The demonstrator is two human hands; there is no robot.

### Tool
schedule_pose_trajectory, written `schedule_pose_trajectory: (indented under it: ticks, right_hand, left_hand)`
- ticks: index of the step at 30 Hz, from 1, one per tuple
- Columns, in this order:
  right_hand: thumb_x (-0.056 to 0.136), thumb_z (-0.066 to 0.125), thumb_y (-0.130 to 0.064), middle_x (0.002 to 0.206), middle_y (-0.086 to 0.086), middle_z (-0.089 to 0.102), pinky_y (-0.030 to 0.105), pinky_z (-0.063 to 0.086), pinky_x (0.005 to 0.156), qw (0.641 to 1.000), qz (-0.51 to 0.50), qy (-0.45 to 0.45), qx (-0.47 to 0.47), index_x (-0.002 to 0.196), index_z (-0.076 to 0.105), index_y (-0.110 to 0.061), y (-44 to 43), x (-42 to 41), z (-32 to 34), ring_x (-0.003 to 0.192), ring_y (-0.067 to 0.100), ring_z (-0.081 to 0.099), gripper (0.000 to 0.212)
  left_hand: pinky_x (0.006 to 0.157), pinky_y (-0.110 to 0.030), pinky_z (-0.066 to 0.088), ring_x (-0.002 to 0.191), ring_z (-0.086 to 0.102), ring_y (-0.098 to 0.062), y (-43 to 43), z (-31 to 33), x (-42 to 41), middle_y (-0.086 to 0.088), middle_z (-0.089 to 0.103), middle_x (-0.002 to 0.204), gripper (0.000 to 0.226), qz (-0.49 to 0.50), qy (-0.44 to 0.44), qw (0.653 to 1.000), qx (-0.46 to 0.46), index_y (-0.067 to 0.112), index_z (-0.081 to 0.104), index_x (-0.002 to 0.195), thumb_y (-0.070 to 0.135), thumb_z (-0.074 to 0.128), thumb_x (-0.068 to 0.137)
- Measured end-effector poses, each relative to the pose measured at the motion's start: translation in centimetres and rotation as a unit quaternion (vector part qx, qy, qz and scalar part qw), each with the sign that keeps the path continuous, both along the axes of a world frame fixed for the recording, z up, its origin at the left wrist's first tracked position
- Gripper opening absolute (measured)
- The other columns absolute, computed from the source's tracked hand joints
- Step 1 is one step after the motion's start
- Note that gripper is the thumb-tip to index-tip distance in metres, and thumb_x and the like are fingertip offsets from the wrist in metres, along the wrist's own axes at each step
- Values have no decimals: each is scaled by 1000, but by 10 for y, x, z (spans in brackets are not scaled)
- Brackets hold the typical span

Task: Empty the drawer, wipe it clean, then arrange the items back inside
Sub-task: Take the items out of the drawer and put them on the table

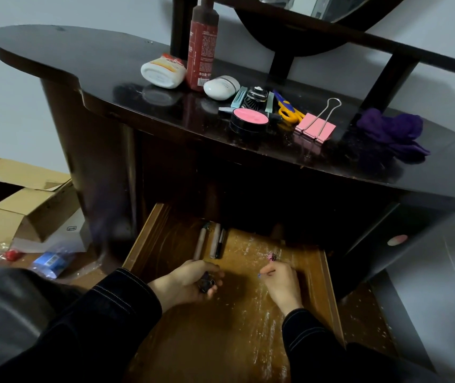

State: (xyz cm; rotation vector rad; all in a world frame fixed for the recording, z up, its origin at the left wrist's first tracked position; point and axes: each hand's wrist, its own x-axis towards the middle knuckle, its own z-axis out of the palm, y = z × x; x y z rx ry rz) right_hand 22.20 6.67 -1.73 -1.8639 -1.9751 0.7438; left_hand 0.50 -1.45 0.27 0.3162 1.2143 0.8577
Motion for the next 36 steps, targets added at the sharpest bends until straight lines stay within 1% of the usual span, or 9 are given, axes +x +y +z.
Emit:
schedule_pose_trajectory:
  ticks: [3,7,11,16,21,25,31,33,36]
  right_hand:
    - [87,76,-13,90,-13,73,19,55,83,990,44,135,-17,89,76,-25,-15,-13,21,87,-1,66,12]
    - [86,76,-14,78,-8,74,14,47,56,958,112,252,-80,88,76,-24,-46,-40,42,65,0,65,10]
    - [88,74,-10,81,-2,74,15,50,57,943,159,277,-97,92,76,-19,-62,-57,48,69,5,69,10]
    - [90,72,-14,78,-12,72,16,49,59,940,205,251,-109,100,74,-27,-67,-61,43,72,3,68,17]
    - [94,66,-13,89,-3,76,21,44,51,934,132,320,-85,100,75,-23,-49,-47,45,65,9,61,15]
    - [96,62,-11,102,-3,72,22,52,63,971,-6,238,-38,98,70,-27,-26,-29,31,76,9,64,18]
    - [100,59,-26,142,10,50,40,54,88,997,-75,7,17,143,51,-22,13,-5,12,114,29,60,44]
    - [101,58,-28,142,10,50,40,52,88,997,-62,-35,19,141,54,-22,22,-5,7,118,31,59,40]
    - [100,61,-21,127,3,65,35,54,82,996,-30,-55,58,115,70,-23,29,-9,0,107,25,63,17]
  left_hand:
    - [52,-26,47,67,56,-20,-1,4,2,-16,58,93,27,9,-7,1000,-18,-1,65,113,19,52,101]
    - [53,-29,50,74,58,-25,-2,9,4,-19,58,98,38,24,-35,998,-48,1,59,118,34,48,102]
    - [54,-32,53,77,58,-28,-1,11,4,-17,57,100,40,20,-76,995,-64,6,55,113,43,44,102]
    - [53,-31,51,70,56,-24,-2,12,5,-10,65,69,37,7,-87,994,-63,9,60,90,42,47,101]
    - [46,-21,41,59,55,-16,-2,6,-1,-8,61,74,33,-9,-40,999,-34,8,59,87,35,47,102]
    - [38,-17,35,52,49,-13,-1,3,-2,-9,59,75,22,11,-46,999,-28,10,52,82,25,57,98]
    - [41,-17,38,56,51,-13,1,5,-2,-9,58,81,25,0,-49,999,1,11,51,78,25,60,96]
    - [42,-17,38,56,51,-13,1,5,-2,-9,58,81,24,0,-42,999,8,10,53,77,23,60,96]
    - [42,-17,39,57,52,-13,2,3,-4,-9,59,82,19,8,-43,999,10,9,55,81,20,60,96]
